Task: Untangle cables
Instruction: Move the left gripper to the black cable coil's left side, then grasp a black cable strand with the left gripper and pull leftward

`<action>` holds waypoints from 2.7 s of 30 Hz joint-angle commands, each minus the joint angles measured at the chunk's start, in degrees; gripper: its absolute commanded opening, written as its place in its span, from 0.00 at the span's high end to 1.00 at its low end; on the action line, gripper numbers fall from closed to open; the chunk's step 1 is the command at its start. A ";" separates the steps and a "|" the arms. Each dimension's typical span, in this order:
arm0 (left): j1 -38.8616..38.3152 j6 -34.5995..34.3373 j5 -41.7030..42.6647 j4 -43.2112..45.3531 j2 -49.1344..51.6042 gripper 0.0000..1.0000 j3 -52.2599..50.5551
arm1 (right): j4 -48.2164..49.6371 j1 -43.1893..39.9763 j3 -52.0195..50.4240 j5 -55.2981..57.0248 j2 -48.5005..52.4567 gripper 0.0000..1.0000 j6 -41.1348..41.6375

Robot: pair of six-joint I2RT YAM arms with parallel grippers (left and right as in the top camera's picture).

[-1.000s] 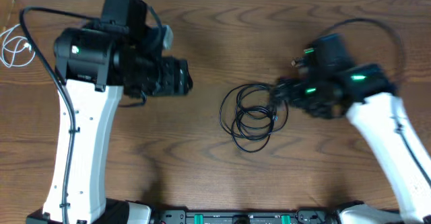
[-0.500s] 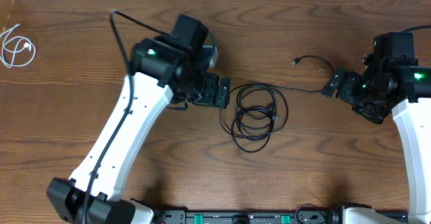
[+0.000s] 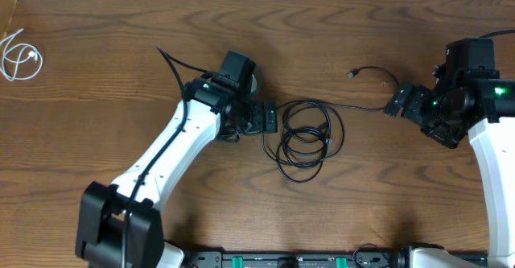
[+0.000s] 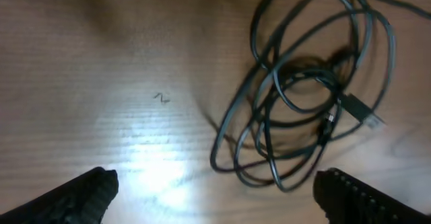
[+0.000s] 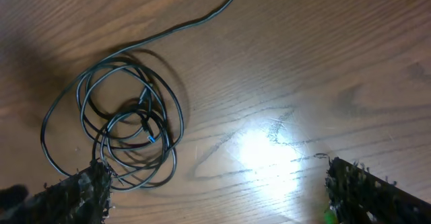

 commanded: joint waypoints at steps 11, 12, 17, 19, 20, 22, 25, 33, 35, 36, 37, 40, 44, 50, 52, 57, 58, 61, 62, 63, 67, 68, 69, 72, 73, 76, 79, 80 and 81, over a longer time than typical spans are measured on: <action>-0.39 -0.39 -0.33 2.60 6.29 0.33 -1.51 | -0.02 -0.24 0.74 0.50 -0.09 0.01 -0.46; -0.55 -0.39 -0.26 2.67 6.75 0.33 -1.51 | -0.04 -0.24 0.74 0.50 -0.09 0.01 -0.46; -2.10 -0.39 -0.13 2.73 8.70 0.33 -1.49 | -0.04 -0.24 0.74 0.50 -0.09 0.01 -0.46; -2.75 -0.37 -0.17 3.17 9.16 0.33 -1.51 | -0.04 -0.24 0.74 0.50 -0.09 0.01 -0.46; -2.99 -0.37 -0.26 3.56 9.31 0.33 -1.51 | -0.04 -0.24 0.74 0.50 -0.09 0.01 -0.46; -3.19 -0.37 -0.63 4.26 9.31 0.33 -1.51 | -0.02 -0.24 0.74 0.50 -0.09 0.01 -0.46; -3.13 -0.39 -0.63 5.01 9.31 0.46 -1.51 | -0.04 -0.24 0.74 0.50 -0.09 0.01 -0.46; -3.13 -0.39 -0.04 5.01 9.25 0.92 -1.22 | -0.04 -0.24 0.74 0.50 -0.09 0.01 -0.46; -3.13 -0.37 2.03 5.01 8.90 0.93 -0.04 | -0.04 -0.24 0.74 0.50 -0.09 0.01 -0.46; -3.13 -0.37 3.06 5.01 8.55 0.93 0.79 | -0.04 -0.24 0.74 0.50 -0.09 0.01 -0.46; -3.15 -0.35 3.93 4.98 7.98 0.93 1.68 | -0.04 -0.24 0.74 0.50 -0.09 0.01 -0.46; -3.19 -0.35 5.35 4.98 5.31 0.93 4.26 | -0.02 -0.24 0.74 0.50 -0.09 0.01 -0.48; -3.19 -0.37 5.77 4.96 -1.20 0.93 7.91 | -0.04 -0.24 0.74 0.50 -0.09 0.01 -0.46; -3.19 -0.39 5.92 6.40 -13.55 0.92 10.10 | -0.02 -0.24 0.74 0.50 -0.09 0.01 -0.48; -3.19 -0.39 5.92 7.54 -17.90 0.92 10.10 | -0.04 -0.24 0.74 0.50 -0.09 0.01 -0.46; -3.19 -0.42 5.90 12.31 -28.37 0.93 10.10 | -0.04 -0.24 0.74 0.50 -0.09 0.01 -0.46; -3.19 -0.39 5.88 13.35 -30.42 0.93 10.10 | -0.02 -0.24 0.74 0.50 -0.09 0.01 -0.46; -3.17 -0.37 4.74 15.54 -35.32 0.93 10.10 | -0.02 -0.24 0.74 0.50 -0.09 0.01 -0.46; -3.17 -0.39 3.54 15.74 -36.79 0.93 10.10 | -0.04 -0.24 0.74 0.52 -0.09 0.01 -0.46; -3.17 -0.37 2.03 15.72 -38.03 0.93 10.10 | -0.02 -0.24 0.74 0.52 -0.09 0.01 -0.46; -3.17 -0.42 -9.35 13.46 -42.82 0.93 10.10 | -0.02 -0.24 0.74 0.50 -0.09 0.01 -0.46; -3.17 -0.48 -12.87 12.35 -44.02 0.93 10.10 | -0.04 -0.24 0.74 0.50 -0.09 0.01 -0.46; -3.17 -0.79 -16.39 11.19 -45.07 0.93 10.10 | -0.04 -0.24 0.74 0.52 -0.09 0.01 -0.46; -3.17 -0.90 -26.05 7.61 -47.60 0.93 10.10 | -0.04 -0.24 0.74 0.50 -0.09 0.01 -0.46; -3.17 -1.05 -28.92 6.49 -48.19 0.93 10.10 | -0.02 -0.24 0.74 0.50 -0.09 0.01 -0.46; -3.17 -1.95 -36.44 3.15 -49.48 0.92 10.10 | -0.02 -0.24 0.74 0.50 -0.09 0.01 -0.46; -3.17 -1.90 -40.17 0.11 -49.40 0.92 10.10 | -0.02 -0.24 0.74 0.50 -0.09 0.01 -0.46; -3.17 -1.88 -41.46 -1.01 -49.22 0.93 10.10 | -0.04 -0.24 0.74 0.50 -0.09 0.01 -0.46; -3.15 -1.88 -43.23 -2.34 -48.92 0.92 10.10 | -0.02 -0.24 0.74 0.50 -0.09 0.01 -0.46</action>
